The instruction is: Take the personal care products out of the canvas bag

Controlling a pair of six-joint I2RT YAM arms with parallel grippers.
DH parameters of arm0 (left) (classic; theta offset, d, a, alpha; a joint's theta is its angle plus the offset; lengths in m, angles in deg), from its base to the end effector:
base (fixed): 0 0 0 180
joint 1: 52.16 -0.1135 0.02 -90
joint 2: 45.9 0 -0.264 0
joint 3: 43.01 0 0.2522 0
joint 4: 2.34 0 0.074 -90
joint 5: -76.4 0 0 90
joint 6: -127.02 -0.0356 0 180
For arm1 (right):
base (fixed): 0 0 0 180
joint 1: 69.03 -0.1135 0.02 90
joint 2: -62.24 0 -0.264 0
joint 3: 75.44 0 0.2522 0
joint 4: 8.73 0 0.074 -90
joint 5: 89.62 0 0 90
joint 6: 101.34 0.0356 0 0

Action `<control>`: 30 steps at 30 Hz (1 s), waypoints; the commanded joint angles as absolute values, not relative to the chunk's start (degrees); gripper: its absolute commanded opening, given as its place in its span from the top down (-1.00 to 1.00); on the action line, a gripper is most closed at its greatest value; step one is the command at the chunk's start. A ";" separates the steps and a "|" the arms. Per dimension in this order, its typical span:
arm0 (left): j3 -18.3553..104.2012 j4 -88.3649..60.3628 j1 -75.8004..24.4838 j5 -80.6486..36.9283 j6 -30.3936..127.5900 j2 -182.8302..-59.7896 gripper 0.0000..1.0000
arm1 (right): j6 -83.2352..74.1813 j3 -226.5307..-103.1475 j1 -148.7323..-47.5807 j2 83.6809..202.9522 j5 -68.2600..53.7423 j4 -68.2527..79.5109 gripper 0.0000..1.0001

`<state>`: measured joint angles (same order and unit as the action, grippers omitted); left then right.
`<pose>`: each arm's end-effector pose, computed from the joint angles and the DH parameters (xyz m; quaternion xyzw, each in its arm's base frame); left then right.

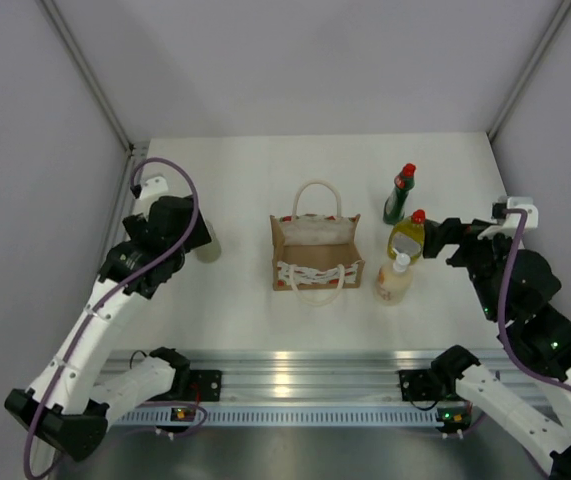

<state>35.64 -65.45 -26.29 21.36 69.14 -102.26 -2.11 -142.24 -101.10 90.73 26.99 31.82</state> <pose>0.1755 -0.0624 0.3615 -0.1721 0.8592 0.0465 0.4796 0.0861 0.0351 0.3916 0.0175 0.7191 0.0827 0.6897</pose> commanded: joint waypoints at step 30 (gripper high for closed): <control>39.92 -80.79 -27.55 17.08 58.29 -75.44 -0.96 | -4.75 -152.22 -100.67 82.98 35.01 61.90 -0.99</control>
